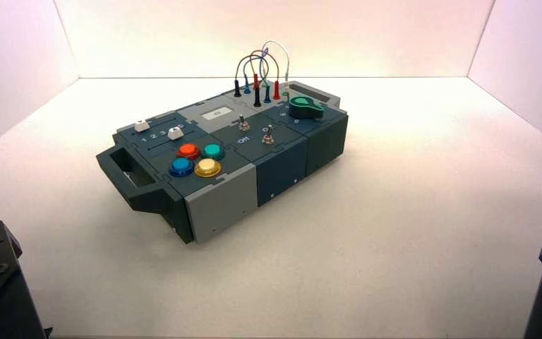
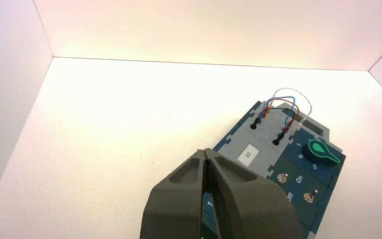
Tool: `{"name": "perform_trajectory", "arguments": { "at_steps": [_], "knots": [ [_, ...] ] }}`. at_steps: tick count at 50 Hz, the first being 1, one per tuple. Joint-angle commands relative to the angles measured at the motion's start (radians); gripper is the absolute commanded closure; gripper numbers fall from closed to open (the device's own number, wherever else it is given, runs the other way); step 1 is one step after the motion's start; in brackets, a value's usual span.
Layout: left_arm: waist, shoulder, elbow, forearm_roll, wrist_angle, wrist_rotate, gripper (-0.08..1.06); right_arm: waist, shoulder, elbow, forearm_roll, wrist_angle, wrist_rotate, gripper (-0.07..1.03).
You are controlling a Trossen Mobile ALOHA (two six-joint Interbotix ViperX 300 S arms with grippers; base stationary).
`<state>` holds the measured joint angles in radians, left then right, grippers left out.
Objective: Flip the bottom switch off with the right gripper.
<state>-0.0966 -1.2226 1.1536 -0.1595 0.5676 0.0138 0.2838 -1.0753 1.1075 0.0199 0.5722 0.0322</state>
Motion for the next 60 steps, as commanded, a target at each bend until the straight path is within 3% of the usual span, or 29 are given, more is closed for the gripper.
{"name": "perform_trajectory", "arguments": {
  "at_steps": [1,20,26,35,45,56,60],
  "knots": [
    [0.005,0.014,-0.015,-0.002,-0.003,0.000,1.01,0.006,0.011,-0.012,0.003,-0.011,0.003,0.98],
    [-0.006,0.055,-0.020,-0.005,0.017,-0.003,1.01,0.035,0.015,-0.011,0.005,-0.011,0.003,0.98],
    [-0.037,0.144,-0.043,-0.005,0.051,0.002,1.01,0.061,0.029,-0.011,0.006,-0.011,0.002,0.98],
    [-0.135,0.373,-0.112,-0.003,0.146,0.021,1.01,0.069,0.074,-0.031,0.006,0.000,0.003,0.98],
    [-0.245,0.635,-0.224,0.003,0.279,0.080,1.01,0.077,0.146,-0.087,0.023,0.009,0.002,0.98],
    [-0.265,0.808,-0.250,0.006,0.337,0.179,1.01,0.101,0.216,-0.141,0.025,0.008,0.002,0.98],
    [-0.268,0.847,-0.262,0.005,0.351,0.195,1.01,0.104,0.239,-0.156,0.023,0.008,0.002,0.98]
  ]
}}
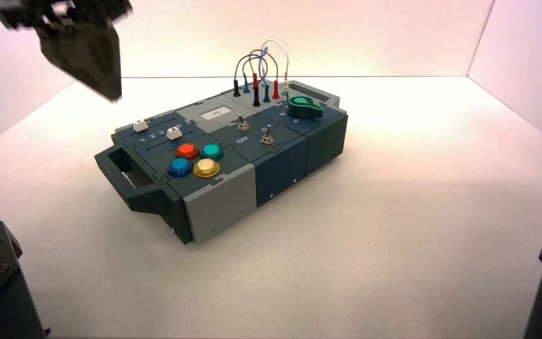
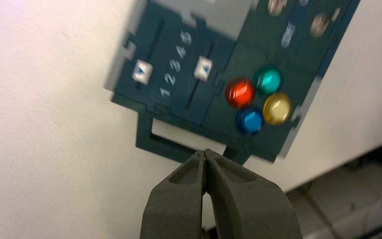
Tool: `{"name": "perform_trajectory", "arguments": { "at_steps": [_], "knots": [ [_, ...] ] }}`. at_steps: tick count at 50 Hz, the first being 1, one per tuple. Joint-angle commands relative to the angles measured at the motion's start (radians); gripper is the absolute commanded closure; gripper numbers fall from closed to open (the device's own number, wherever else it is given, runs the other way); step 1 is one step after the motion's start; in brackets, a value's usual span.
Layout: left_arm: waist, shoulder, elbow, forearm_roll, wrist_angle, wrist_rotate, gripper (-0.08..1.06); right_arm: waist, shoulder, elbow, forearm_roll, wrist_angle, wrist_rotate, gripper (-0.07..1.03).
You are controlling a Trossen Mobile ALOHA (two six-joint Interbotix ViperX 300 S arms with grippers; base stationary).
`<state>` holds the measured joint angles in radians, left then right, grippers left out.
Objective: Flip the bottom switch off with the right gripper.
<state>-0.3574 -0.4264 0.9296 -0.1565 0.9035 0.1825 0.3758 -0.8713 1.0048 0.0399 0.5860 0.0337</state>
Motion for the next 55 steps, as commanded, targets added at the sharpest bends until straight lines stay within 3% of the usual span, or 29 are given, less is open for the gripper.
{"name": "perform_trajectory", "arguments": {
  "at_steps": [1,29,46,55],
  "knots": [
    [-0.012,0.060,-0.046,0.003,0.020,0.028,1.01,0.012,0.043,-0.058,0.005,-0.006,0.000,0.98],
    [-0.048,0.261,-0.051,0.006,0.063,0.029,1.01,0.011,0.212,-0.163,0.006,-0.026,0.002,0.98],
    [-0.063,0.422,-0.075,0.008,0.032,0.029,1.01,0.011,0.216,-0.179,0.009,-0.044,0.002,0.98],
    [-0.063,0.448,-0.081,0.017,0.026,0.029,1.01,0.025,0.218,-0.179,0.020,-0.046,0.002,0.98]
  ]
}}
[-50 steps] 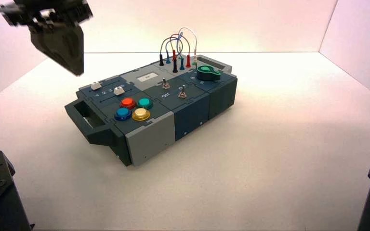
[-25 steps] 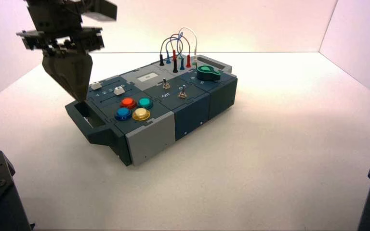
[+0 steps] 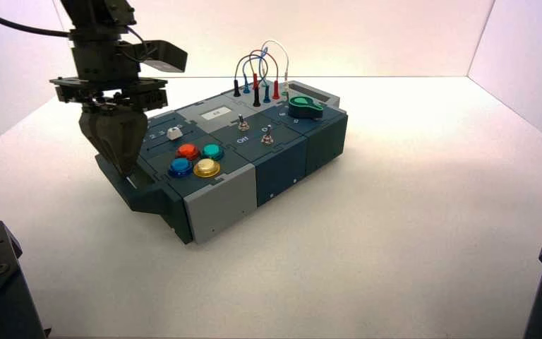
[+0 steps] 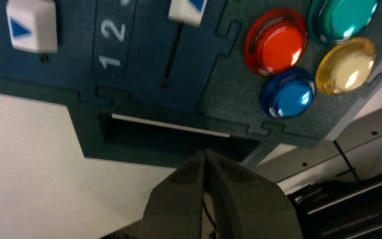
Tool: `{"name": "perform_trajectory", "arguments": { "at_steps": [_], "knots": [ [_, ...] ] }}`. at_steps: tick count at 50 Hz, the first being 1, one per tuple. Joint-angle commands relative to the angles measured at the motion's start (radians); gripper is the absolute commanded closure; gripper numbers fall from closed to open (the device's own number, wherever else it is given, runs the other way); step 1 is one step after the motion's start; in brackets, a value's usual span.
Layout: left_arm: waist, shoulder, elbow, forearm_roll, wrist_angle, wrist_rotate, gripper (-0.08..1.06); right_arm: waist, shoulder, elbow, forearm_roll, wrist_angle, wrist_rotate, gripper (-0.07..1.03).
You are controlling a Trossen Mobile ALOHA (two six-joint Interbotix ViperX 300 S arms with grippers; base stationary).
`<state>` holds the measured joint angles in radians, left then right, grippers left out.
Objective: Flip the bottom switch off with the right gripper.
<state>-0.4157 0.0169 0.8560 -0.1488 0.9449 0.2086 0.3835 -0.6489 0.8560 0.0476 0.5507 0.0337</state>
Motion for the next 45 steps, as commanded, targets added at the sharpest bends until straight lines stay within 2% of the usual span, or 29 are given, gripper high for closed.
{"name": "perform_trajectory", "arguments": {
  "at_steps": [1,15,26,38,45],
  "knots": [
    [-0.005,0.003,-0.009,0.011,-0.015,0.003,1.01,0.020,-0.003,-0.031,0.014,-0.009,0.002,0.98],
    [-0.005,0.009,-0.032,0.031,-0.023,0.003,1.01,0.092,0.028,-0.043,0.031,-0.009,0.008,0.98],
    [-0.005,0.032,-0.067,0.031,-0.037,0.005,1.01,0.120,0.058,-0.055,0.044,0.014,0.011,0.98],
    [-0.005,0.069,-0.074,0.032,-0.057,0.015,1.01,0.124,0.077,-0.049,0.074,0.046,0.011,0.98],
    [-0.005,0.091,-0.074,0.032,-0.064,0.021,1.01,0.166,0.130,-0.038,0.092,0.049,0.009,0.98]
  ]
}}
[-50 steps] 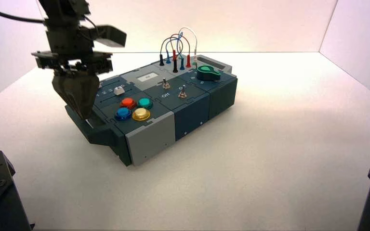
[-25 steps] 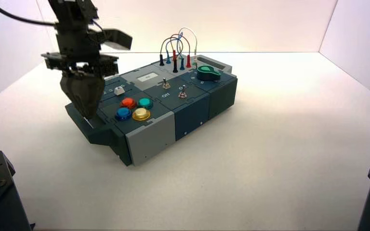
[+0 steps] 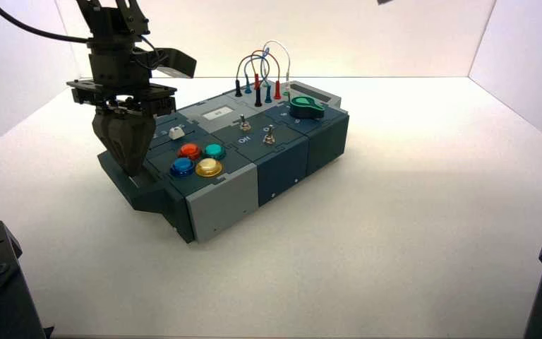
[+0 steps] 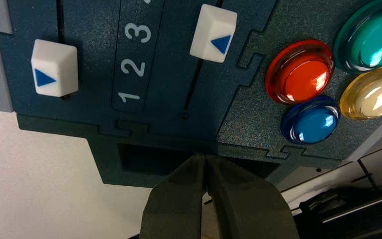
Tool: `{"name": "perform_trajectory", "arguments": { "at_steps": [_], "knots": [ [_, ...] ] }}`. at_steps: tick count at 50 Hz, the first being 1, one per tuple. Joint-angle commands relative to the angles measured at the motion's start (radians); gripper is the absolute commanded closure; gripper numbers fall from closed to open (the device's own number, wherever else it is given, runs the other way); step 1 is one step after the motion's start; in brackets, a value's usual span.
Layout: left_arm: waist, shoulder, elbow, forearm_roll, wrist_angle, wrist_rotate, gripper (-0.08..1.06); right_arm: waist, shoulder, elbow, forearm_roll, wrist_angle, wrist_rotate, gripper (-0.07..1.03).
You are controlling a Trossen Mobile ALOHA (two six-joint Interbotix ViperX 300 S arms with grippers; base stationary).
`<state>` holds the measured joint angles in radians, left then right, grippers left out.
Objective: Flip the bottom switch off with the right gripper.
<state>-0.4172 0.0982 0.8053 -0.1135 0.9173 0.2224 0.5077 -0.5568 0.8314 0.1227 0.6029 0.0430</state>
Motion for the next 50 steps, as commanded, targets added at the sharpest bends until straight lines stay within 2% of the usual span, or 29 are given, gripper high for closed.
{"name": "perform_trajectory", "arguments": {
  "at_steps": [1,13,19,34,50],
  "knots": [
    [-0.003,0.012,-0.023,-0.003,-0.038,0.008,1.01,0.046,0.044,-0.012,0.018,-0.003,0.002,0.98],
    [-0.003,0.020,-0.025,-0.003,-0.044,0.009,1.01,0.132,0.232,-0.055,0.020,-0.003,0.002,0.98],
    [-0.003,0.020,-0.020,-0.003,-0.046,0.011,1.01,0.155,0.308,-0.087,0.020,-0.002,-0.002,0.98],
    [-0.003,0.031,-0.026,-0.003,-0.058,0.011,1.01,0.158,0.454,-0.173,0.011,0.021,-0.018,0.98],
    [-0.023,0.058,-0.031,-0.005,-0.061,0.012,1.01,0.158,0.578,-0.273,-0.051,0.080,-0.028,0.98]
  ]
}}
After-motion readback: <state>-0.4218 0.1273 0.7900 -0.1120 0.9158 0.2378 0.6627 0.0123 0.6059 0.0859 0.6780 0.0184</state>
